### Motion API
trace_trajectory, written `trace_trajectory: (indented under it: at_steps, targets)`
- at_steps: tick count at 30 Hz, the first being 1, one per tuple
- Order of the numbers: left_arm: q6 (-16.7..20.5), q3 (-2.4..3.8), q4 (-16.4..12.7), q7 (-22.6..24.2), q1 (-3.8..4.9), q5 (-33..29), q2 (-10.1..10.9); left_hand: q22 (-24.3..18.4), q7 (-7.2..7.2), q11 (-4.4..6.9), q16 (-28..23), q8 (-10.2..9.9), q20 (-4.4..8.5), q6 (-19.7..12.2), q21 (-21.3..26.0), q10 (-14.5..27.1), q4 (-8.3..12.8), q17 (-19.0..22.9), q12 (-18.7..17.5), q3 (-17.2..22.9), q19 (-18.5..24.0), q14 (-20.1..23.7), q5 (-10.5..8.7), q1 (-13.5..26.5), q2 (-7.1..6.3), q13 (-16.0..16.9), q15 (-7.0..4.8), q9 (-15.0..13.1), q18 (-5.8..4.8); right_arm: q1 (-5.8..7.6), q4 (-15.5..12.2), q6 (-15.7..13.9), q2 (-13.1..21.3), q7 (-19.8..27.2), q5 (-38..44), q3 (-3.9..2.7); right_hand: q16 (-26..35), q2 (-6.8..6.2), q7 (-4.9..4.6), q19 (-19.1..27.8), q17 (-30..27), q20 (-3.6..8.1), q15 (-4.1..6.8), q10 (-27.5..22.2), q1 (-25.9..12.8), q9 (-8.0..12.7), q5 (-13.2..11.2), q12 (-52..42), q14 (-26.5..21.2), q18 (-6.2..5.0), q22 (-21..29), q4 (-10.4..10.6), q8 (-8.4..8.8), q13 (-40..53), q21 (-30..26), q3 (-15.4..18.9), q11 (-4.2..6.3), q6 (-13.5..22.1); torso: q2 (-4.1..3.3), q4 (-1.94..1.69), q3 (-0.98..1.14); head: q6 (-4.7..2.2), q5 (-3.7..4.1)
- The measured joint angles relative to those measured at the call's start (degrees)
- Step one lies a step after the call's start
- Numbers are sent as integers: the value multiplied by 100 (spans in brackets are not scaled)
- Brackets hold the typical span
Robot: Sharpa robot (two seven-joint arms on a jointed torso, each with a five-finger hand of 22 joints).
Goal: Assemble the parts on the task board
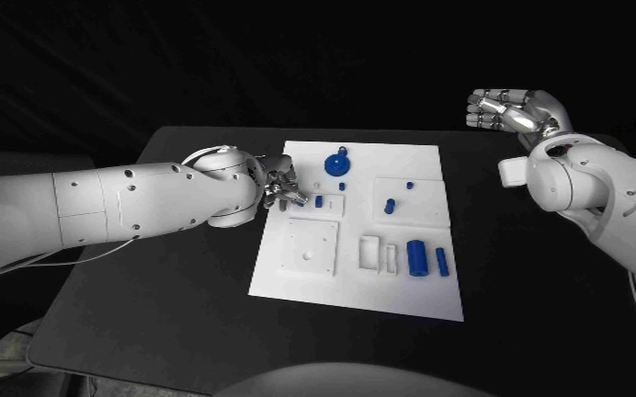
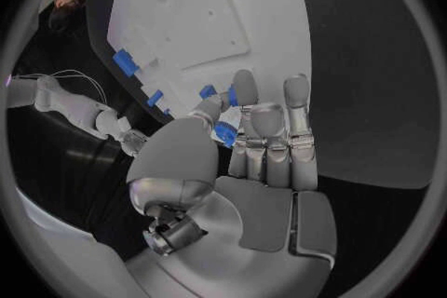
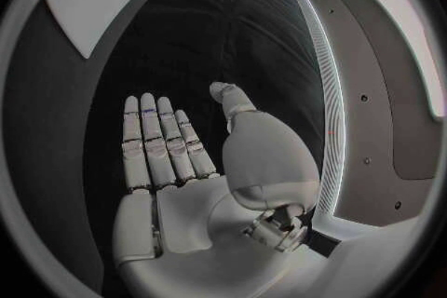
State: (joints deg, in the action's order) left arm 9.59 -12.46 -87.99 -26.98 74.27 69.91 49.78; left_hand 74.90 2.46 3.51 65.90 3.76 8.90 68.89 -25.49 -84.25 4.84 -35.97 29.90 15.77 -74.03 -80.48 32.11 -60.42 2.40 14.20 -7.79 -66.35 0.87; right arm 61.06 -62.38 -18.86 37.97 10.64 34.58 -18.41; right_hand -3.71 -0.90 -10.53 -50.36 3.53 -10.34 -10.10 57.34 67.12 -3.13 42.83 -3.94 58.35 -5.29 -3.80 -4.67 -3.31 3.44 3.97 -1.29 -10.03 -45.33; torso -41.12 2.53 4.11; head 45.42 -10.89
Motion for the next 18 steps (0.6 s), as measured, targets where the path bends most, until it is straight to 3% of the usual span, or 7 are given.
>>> trace_trajectory:
  at_steps: [10, 14, 18]
  targets:
    - [-3, -2, 21, -3, 0, -13, -16, 0, 8, -1, 0, 0, 0, 9, 0, -2, 7, 32, 0, 33, 0, -10, 0, 44, -44, -1, -7, -4, 0, -6, 2, 2, 3, 0, 2, 0, 0, 0, 0, 0, 0, 0, 0, 0, 0, 0, 0, 0, 0, 0, 0, 0, 0, 0, 0, 0, 0, 0, 2, 1, -4, 1, 13]
    - [-1, -3, 32, 1, -2, -20, -21, 4, 8, 0, -45, 2, 0, 9, 17, -4, 74, 87, 0, 189, 0, -18, -45, 134, -207, -6, 1, 77, 0, -10, 5, 3, 3, 0, 3, 0, 0, 0, 0, 21, 0, -21, 0, 0, 0, 0, 0, 0, 0, 0, 0, 16, 0, 0, 0, -17, 0, 0, 2, -1, -4, 3, 17]
    - [-1, -5, 47, 3, -2, -25, -21, 4, -43, 9, -71, 19, -3, 59, 51, -13, -195, 129, 0, 50, -2, -20, -174, 82, -415, -14, 0, 197, 0, -18, 9, 3, 2, 0, 3, 0, 0, 0, 0, 21, 0, -21, 0, 0, 0, 0, 0, 0, 0, 0, 0, 16, 0, 0, 0, -16, 0, 0, 2, -2, -3, 5, 17]
